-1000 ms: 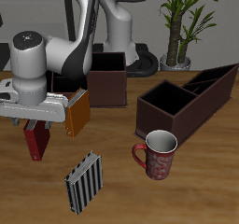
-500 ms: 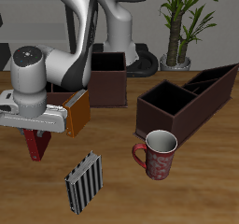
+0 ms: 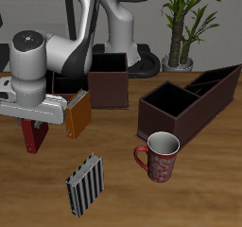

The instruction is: Place the red book into the left desk caddy's right compartment

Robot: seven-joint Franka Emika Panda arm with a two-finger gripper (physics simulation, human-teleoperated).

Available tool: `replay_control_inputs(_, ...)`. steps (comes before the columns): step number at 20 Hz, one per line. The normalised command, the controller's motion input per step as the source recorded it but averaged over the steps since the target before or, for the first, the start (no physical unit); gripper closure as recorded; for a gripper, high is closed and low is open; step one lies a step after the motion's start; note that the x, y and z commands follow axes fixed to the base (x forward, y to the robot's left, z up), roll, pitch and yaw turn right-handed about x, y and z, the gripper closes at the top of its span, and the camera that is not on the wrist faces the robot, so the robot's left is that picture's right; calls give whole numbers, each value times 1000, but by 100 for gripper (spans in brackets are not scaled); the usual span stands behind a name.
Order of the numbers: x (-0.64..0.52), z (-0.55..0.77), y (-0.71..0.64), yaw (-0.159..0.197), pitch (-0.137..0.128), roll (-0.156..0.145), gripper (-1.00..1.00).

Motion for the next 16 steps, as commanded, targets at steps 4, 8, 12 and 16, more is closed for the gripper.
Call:
replay_control_inputs(4,-151,509,88,-9,8,-24,100)
replay_control_inputs(8,-349,687,255,5,-14,18,100)
replay_control_inputs(12,-420,635,257,23,-51,4,100)
replay_control_inputs(16,-403,587,234,6,-33,21,100)
